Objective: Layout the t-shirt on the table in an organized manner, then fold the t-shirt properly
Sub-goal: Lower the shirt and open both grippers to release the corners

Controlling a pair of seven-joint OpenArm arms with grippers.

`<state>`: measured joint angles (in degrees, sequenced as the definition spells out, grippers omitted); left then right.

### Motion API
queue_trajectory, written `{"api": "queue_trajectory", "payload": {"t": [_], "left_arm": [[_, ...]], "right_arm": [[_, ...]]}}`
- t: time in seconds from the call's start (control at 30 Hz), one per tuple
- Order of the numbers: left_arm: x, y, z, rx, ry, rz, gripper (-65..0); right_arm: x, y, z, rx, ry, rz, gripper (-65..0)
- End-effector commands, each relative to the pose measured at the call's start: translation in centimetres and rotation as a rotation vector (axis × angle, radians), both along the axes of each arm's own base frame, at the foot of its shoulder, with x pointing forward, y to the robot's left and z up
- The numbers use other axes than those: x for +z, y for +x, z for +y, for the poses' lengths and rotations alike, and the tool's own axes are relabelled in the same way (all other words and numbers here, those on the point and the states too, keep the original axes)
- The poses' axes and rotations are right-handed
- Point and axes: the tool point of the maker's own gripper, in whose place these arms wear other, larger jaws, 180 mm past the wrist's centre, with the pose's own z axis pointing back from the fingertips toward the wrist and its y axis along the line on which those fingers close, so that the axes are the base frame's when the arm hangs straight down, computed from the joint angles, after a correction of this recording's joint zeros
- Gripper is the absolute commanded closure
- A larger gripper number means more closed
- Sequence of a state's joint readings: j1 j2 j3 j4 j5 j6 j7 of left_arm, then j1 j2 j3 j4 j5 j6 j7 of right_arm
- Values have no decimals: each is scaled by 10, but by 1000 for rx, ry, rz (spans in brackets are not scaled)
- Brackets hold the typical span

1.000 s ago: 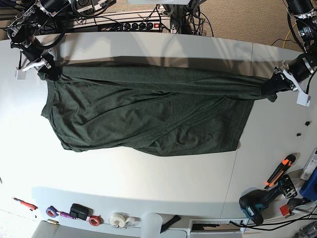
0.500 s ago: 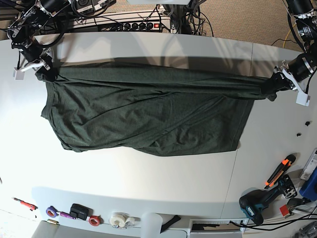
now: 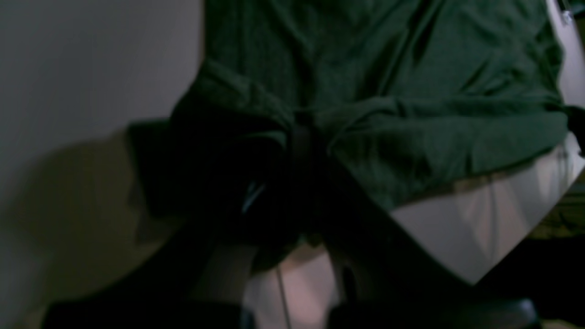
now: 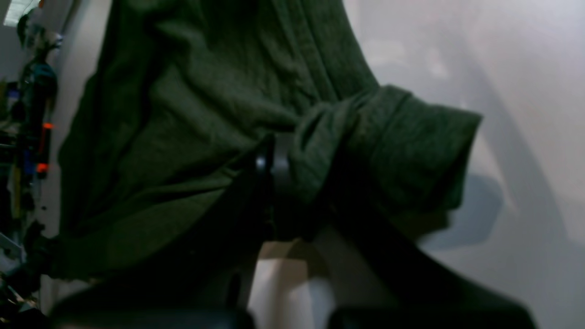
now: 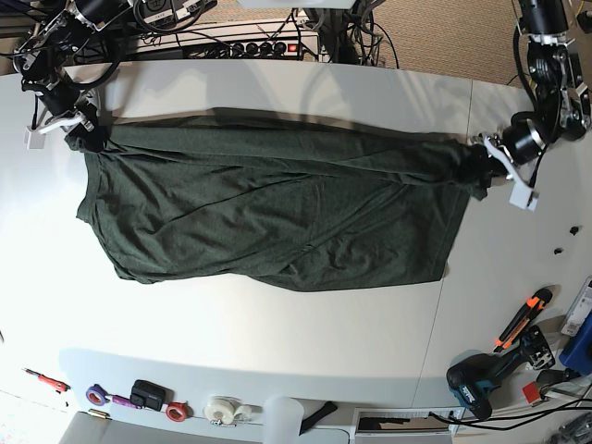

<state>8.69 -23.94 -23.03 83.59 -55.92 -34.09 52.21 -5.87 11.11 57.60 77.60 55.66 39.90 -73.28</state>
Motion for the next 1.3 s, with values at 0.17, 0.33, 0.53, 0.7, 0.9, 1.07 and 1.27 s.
{"api": "queue_trajectory", "payload": {"t": [0.17, 0.33, 0.53, 0.7, 0.9, 1.07, 1.27], "left_arm": [[14, 10, 6, 2, 11, -46, 0], [10, 7, 6, -5, 16, -24, -42], [9, 9, 10, 33, 13, -3, -279], [11, 11, 11, 40, 11, -14, -279], [30, 24, 37, 119, 12, -75, -279], [42, 25, 59, 151, 33, -110, -280], [55, 28, 72, 178, 22, -142, -279]], "right_arm": [[15, 7, -10, -11, -26, -49, 0], [14, 6, -7, 2, -17, -39, 0], [13, 5, -5, 11, -9, -34, -244], [23, 10, -3, 6, 17, -92, -246], [38, 14, -5, 31, -20, -115, -246], [61, 18, -8, 62, -127, -133, -246], [80, 19, -15, 75, -276, -111, -247]]}}
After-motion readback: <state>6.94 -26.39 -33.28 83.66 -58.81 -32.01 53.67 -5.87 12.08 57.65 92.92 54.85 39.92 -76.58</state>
